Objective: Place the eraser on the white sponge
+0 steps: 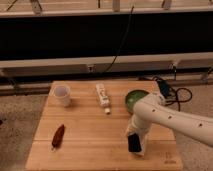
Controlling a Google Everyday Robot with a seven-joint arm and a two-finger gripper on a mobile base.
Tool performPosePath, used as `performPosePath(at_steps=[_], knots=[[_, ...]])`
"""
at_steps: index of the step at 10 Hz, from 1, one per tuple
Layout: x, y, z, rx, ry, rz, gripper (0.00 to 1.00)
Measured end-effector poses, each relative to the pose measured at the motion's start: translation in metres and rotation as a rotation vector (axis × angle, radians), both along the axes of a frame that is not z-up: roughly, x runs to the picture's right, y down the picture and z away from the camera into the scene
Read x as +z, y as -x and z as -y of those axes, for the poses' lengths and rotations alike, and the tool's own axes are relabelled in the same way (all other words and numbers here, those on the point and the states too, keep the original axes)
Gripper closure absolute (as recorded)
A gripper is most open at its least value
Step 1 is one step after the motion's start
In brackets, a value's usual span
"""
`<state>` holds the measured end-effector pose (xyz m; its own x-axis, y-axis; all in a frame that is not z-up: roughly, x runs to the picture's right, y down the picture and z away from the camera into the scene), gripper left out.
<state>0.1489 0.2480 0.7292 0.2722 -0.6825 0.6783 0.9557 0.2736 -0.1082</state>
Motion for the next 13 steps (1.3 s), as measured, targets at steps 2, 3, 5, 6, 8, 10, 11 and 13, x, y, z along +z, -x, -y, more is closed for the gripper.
performPosePath(at_steps=[2,3,5,6,8,10,11,13], knots=[[0.0003,-0.0039,-0.002,0.0,0.002,0.001,0.88],[0.0,-0.0045,-0.0017,0.001,0.002,0.002,0.89],[-0.0002,-0.0057,-0.0011,0.001,0.0,0.006,0.92],[0.0001,-0.0066,-0.0016,0.001,0.001,0.006,0.86],[0.0007,-0.0084,-0.0024,0.001,0.002,0.007,0.65],[0.0009,-0.0093,-0.0023,0.0,0.002,0.009,0.49],[0.0012,-0.0099,-0.0025,0.001,0.002,0.011,0.46],[0.0017,-0.0102,-0.0027,0.0,0.002,0.013,0.46]])
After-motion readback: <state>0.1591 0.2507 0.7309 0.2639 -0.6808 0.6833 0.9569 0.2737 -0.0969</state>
